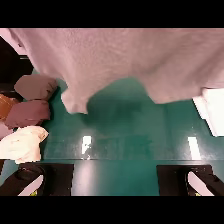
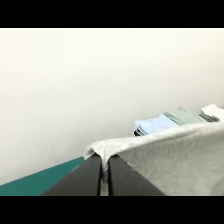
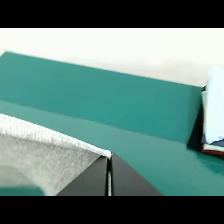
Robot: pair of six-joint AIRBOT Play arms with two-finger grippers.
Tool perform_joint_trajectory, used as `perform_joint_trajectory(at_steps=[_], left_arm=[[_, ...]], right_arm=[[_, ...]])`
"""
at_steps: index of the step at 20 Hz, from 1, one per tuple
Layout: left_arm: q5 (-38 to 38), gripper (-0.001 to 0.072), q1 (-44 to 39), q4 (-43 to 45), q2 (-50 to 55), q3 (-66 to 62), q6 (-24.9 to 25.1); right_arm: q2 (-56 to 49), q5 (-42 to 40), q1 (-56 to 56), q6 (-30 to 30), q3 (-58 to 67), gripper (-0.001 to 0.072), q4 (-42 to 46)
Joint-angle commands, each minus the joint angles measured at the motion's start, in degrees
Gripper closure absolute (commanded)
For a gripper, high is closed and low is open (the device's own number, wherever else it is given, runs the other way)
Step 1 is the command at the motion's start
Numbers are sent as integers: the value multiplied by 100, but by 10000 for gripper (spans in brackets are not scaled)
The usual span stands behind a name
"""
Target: Fold the shirts.
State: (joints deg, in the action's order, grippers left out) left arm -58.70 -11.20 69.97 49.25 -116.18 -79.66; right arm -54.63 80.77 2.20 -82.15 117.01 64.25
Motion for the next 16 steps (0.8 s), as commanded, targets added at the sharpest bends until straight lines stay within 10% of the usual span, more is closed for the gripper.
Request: perform_joint_trajectory(at_steps=[1, 14, 15, 16], left_arm=[[35, 684, 7, 645, 164, 144, 46], [-345, 681, 35, 1403, 4207, 2159, -577], [-339, 578, 79, 1381, 4345, 2159, -584], [-341, 298, 136, 1379, 4393, 2159, -608]], right_arm=[[-595, 232, 144, -208, 610, 700, 138], [-4435, -33, -988, -293, -780, 697, 120], [-4601, -72, -986, -289, -780, 688, -7], [-4717, -118, -951, -291, -780, 542, -190]])
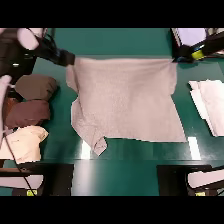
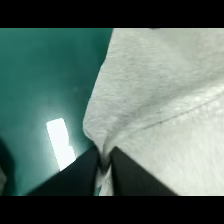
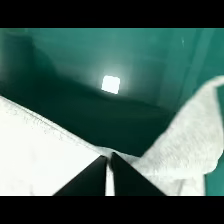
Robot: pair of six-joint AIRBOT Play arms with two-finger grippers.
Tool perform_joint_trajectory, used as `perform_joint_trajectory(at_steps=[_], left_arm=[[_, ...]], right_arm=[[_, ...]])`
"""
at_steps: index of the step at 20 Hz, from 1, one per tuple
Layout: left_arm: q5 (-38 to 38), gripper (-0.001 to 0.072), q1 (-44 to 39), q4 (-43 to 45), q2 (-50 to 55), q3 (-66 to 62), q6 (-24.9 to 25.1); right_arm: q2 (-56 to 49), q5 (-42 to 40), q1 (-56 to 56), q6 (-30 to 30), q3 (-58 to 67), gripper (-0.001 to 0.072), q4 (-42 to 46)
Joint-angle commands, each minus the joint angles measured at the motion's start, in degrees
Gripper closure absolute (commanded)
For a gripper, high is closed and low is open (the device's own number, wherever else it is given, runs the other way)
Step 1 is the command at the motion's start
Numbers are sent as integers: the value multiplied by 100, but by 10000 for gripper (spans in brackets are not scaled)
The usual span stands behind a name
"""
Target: Fold the shirts.
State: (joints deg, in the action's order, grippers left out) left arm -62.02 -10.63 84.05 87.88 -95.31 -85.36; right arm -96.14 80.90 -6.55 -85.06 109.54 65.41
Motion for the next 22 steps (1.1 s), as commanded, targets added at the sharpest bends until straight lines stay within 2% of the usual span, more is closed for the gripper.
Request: perform_joint_trajectory(at_steps=[1, 5, 9, 12, 15, 20, 22], left_arm=[[-59, 175, 153, -48, 531, 63, -57], [-1130, 177, 728, -219, 262, -214, -131], [-1180, 176, 1325, -584, -734, 841, -114], [-1016, 177, 1449, -590, -1572, 2430, -118], [-649, 177, 1449, -1106, -2114, 3969, -120], [212, 177, 1447, -2186, -2192, 5307, -118], [457, 177, 1436, -2354, -2192, 5582, -120]], right_arm=[[-660, -127, 13, 2, 9, 375, -570], [-619, 564, 461, 308, 55, 376, -1683], [461, 706, 721, 767, -1351, 377, -1685], [1530, 262, 929, 933, -2798, 377, -1759], [2341, -140, 1086, 970, -3838, 377, -1775], [3016, -146, 1154, 970, -4564, 377, -1777], [3147, -219, 1150, 970, -4647, 377, -1781]])
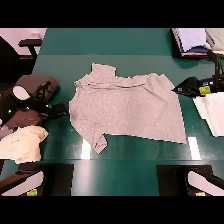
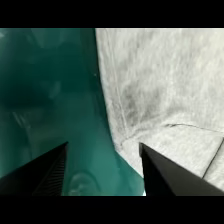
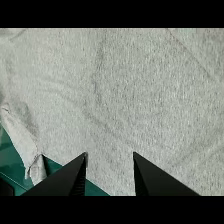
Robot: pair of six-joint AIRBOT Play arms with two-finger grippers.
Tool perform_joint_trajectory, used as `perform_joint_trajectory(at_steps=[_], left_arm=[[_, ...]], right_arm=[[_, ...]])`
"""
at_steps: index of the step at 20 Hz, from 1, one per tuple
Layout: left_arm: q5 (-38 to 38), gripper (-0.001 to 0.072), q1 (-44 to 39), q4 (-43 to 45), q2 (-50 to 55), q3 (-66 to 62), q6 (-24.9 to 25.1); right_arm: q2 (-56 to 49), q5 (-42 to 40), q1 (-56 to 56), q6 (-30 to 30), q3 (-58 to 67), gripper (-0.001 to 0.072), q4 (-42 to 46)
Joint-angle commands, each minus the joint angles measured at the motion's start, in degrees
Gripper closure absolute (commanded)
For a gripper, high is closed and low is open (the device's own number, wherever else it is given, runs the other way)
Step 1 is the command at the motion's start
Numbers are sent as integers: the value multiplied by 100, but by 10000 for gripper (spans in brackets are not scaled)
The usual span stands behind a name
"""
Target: Fold the shirts.
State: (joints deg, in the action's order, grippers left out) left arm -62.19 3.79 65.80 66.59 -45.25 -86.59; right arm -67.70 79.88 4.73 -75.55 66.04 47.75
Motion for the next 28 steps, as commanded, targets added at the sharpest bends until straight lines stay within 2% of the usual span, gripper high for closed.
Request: perform_joint_trajectory(at_steps=[1, 7, 8, 9, 10, 13, 18, 20, 22, 24, 28], left_arm=[[562, 177, -31, -575, -61, 688, 2], [1399, 179, -848, -979, -17, 942, -2], [1471, 312, -970, -1012, -20, 927, -4], [1443, 546, -1012, -1043, -22, 879, -4], [1364, 678, -1010, -1060, -52, 809, -2], [885, 684, -946, -844, -256, 328, 0], [691, 684, -946, -741, -697, -190, 4], [680, 684, -946, -739, -699, -199, 4], [643, 684, -946, -739, -699, -199, 7], [645, 684, -946, -741, -702, -199, 7], [612, 684, -946, -741, -702, -199, 7]], right_arm=[[337, -136, 24, 20, -304, 377, -11], [345, -177, 24, 20, -299, 377, -22], [345, -166, 26, 20, -299, 377, -11], [345, -153, 48, 20, -299, 376, 28], [345, -74, 120, 20, -306, 376, 48], [452, 179, 612, 20, -555, 377, 225], [1001, 177, 2002, -2, -1991, 366, 1412], [1025, 275, 2677, 2, -2494, 173, 1639], [1025, 227, 3226, 7, -2973, 181, 1692], [1025, -17, 3423, 22, -3379, 242, 1692], [1025, -481, 2986, 17, -3845, 261, 1679]])
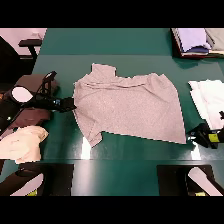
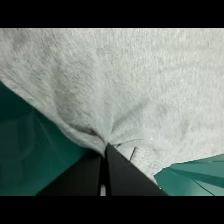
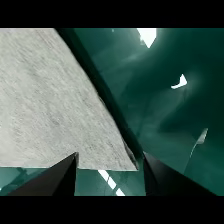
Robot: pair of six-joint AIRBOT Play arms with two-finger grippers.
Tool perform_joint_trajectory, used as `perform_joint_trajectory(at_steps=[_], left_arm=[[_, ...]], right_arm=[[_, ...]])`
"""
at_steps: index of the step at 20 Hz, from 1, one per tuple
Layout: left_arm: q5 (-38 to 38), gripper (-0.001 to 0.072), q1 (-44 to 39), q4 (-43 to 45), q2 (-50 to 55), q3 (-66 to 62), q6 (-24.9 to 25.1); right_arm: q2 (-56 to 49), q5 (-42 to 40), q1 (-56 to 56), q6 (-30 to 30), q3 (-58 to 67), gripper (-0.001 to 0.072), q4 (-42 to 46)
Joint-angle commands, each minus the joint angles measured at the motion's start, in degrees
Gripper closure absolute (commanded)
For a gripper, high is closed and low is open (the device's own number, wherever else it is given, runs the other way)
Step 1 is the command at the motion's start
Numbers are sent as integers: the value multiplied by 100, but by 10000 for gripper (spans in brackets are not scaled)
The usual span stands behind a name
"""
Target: Fold the shirts.
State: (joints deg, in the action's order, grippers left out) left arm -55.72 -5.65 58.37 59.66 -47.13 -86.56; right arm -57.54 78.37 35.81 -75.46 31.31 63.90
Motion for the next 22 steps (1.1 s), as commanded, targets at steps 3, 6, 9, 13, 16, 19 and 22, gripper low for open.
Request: perform_joint_trajectory(at_steps=[3, 6, 9, 13, 16, 19, 22], left_arm=[[-35, 683, -2, 2, -9, -11, 28], [-107, 683, -2, 7, -9, -13, 157], [-332, 684, -2, 208, -166, -133, 151], [-717, 684, -2, 787, -907, -1246, 103], [-1051, 684, -2, 1010, -1290, -2828, 103], [-1248, 684, -2, 1047, -1370, -4697, 105], [-1239, 684, -2, 1051, -1373, -6273, 103]], right_arm=[[-323, -407, -767, -118, -382, 261, 11], [-859, -664, -1447, -101, -378, 536, -306], [-769, -820, -2052, -90, -103, 696, -400], [153, -356, -2426, -101, 1438, 697, -433], [726, -107, -2511, -229, 3272, 697, -417], [1049, -2, -2500, -321, 5195, 697, -369], [1062, 310, -2503, -568, 6828, 697, -22]])
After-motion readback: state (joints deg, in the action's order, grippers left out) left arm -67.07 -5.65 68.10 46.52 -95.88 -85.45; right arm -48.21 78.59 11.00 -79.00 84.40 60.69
